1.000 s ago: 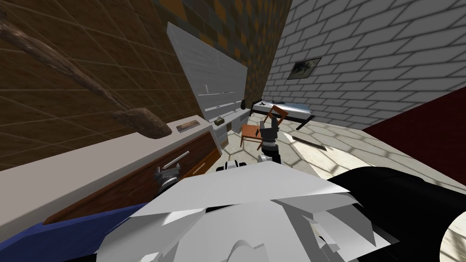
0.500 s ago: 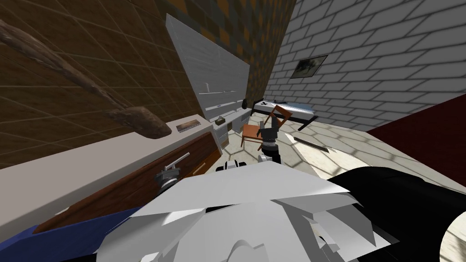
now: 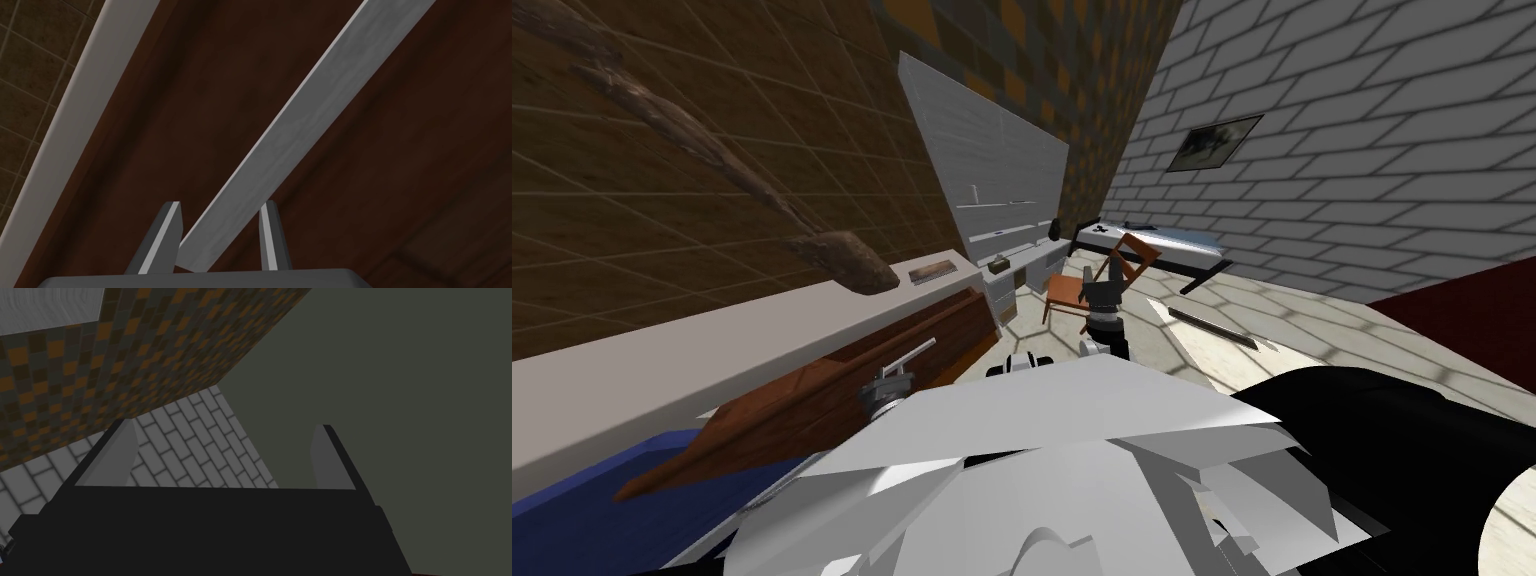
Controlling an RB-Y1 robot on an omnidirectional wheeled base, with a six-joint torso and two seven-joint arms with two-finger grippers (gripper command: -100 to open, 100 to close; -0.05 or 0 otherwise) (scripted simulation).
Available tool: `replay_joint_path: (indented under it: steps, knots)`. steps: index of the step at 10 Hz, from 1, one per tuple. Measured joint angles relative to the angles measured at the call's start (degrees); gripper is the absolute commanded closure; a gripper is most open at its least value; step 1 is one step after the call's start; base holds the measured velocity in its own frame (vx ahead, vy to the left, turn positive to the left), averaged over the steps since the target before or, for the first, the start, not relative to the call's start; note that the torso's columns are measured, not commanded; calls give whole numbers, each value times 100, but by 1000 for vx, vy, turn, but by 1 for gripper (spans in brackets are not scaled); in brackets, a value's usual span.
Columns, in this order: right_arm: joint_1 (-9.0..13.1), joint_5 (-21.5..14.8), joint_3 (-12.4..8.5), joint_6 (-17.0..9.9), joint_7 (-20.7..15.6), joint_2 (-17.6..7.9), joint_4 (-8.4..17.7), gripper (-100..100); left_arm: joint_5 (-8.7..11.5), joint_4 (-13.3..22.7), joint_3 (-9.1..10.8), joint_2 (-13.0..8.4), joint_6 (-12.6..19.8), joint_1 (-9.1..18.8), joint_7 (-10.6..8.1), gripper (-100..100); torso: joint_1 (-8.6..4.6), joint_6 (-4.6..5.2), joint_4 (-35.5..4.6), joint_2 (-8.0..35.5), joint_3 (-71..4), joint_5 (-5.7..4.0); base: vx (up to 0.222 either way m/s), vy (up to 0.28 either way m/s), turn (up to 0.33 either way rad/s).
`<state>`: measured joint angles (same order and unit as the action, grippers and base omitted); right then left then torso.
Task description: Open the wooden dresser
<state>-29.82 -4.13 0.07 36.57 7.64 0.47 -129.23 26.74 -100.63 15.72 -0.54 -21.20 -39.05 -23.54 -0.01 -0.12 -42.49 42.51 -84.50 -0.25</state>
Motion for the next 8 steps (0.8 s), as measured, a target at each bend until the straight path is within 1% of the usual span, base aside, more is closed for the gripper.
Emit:
replay_joint_path:
  steps: [3,5,6,7,8]
  knots:
    - [0,0,0,0,0,0,0,0,-89,-130,-309,-65,-167,-285,-80,100,-6,-8,6,5,2,3,-31,-44,141]
    - [0,0,0,0,0,0,0,0,-161,-270,-571,-131,-336,-561,-169,100,-13,-17,-2,21,7,-9,-31,-45,127]
    - [0,0,0,0,0,0,0,0,-190,-318,-669,-156,-408,-676,-202,100,-15,-12,-5,21,7,-11,-26,-37,109]
    - [0,0,0,0,0,0,0,0,-215,-330,-745,-181,-466,-732,-225,-100,-15,-9,-7,17,4,-13,14,-19,3]
    - [0,0,0,0,0,0,0,0,-187,-470,-743,-196,-439,-859,-250,-100,-9,5,8,-7,-3,5,44,-5,-48]
